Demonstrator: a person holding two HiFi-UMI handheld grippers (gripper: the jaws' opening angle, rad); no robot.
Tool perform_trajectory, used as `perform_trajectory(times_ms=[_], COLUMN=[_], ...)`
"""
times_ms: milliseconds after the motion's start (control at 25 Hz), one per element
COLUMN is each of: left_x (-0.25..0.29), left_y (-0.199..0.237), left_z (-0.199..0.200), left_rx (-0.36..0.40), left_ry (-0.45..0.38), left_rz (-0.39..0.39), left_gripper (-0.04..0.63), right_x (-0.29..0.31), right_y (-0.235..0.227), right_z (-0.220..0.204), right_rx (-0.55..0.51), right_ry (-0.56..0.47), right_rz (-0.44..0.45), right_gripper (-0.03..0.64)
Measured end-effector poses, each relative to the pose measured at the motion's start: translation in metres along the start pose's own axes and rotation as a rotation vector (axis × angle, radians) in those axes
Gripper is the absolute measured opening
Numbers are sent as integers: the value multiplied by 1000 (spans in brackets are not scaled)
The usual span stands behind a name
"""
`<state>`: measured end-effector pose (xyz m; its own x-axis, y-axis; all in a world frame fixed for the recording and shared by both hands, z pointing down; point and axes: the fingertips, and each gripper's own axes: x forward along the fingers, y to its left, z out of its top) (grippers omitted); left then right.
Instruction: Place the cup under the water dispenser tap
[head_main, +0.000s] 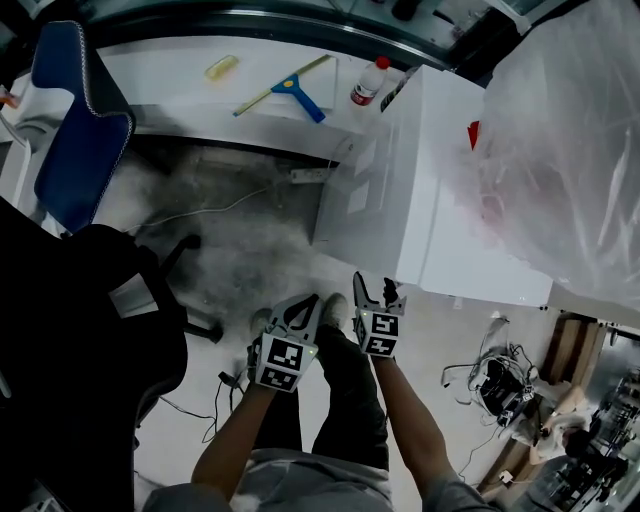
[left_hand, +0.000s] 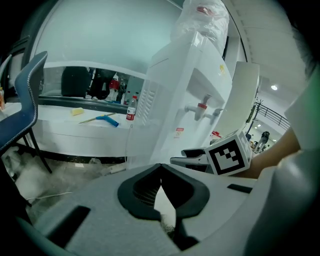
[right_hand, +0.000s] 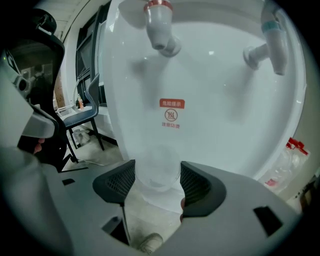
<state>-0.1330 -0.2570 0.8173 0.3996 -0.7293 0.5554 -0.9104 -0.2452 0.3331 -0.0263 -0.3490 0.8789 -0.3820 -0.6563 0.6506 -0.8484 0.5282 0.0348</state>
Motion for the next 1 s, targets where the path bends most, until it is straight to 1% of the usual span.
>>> perform_trajectory(times_ms=[200, 600, 840, 1000], left_x=[5, 7, 5, 3], left_y=[6, 10, 10, 10], left_z=[-5, -3, -4, -7], left_rx=[-7, -26, -36, -36], left_ry=[0, -7, -8, -3], left_rz=[11, 23, 29, 30], left_gripper=[10, 11, 9, 10], right_x=[10, 12, 13, 13], right_y=[-4, 0, -5, -7], right_z=[-4, -3, -7, -9], right_rx=[-15, -47, -42, -45], right_ry=[12, 15, 25, 31], right_rz=[0, 3, -8, -13], right_gripper=[284, 287, 314, 318])
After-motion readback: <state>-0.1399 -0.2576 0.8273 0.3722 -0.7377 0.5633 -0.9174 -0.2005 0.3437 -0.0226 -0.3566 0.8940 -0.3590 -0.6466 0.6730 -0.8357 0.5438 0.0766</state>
